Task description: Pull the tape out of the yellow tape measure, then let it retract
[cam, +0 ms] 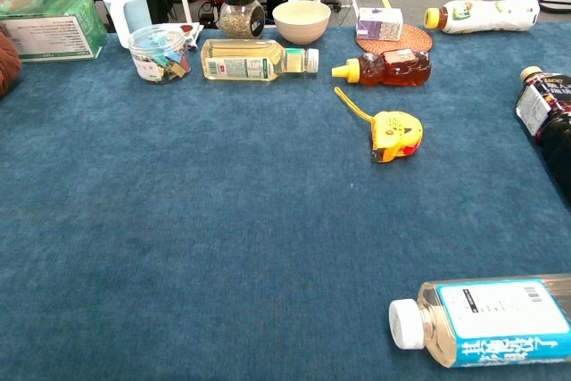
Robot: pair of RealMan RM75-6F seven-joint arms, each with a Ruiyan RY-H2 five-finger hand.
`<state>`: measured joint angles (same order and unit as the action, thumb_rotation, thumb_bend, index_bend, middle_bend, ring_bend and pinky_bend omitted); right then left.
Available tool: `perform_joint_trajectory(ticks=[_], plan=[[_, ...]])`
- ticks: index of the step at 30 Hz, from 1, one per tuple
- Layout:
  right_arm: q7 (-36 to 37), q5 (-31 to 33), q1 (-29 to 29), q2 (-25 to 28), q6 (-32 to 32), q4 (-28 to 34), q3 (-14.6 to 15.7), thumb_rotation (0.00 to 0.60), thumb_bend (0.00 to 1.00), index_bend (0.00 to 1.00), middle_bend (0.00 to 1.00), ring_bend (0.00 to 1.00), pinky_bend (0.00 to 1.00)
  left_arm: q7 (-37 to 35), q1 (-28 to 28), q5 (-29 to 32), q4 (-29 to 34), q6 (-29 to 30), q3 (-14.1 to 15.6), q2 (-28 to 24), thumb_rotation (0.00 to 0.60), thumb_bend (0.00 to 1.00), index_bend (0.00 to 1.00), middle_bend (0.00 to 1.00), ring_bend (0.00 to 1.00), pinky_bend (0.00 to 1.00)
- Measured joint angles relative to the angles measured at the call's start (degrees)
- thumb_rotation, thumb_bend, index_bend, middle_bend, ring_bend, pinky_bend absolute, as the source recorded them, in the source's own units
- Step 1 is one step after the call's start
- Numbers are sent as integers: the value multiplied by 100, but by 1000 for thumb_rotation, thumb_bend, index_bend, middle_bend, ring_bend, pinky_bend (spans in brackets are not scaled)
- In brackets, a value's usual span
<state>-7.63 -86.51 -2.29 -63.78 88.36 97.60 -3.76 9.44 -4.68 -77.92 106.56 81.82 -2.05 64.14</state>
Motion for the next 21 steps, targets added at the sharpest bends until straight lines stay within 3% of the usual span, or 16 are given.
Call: perform_joint_trajectory(ticks=[21], plan=[[274, -78, -20, 19, 56, 38, -64, 415, 147, 443, 466, 468, 431, 5, -90, 0, -115, 4, -130, 4, 600, 296, 664, 458, 272, 242]])
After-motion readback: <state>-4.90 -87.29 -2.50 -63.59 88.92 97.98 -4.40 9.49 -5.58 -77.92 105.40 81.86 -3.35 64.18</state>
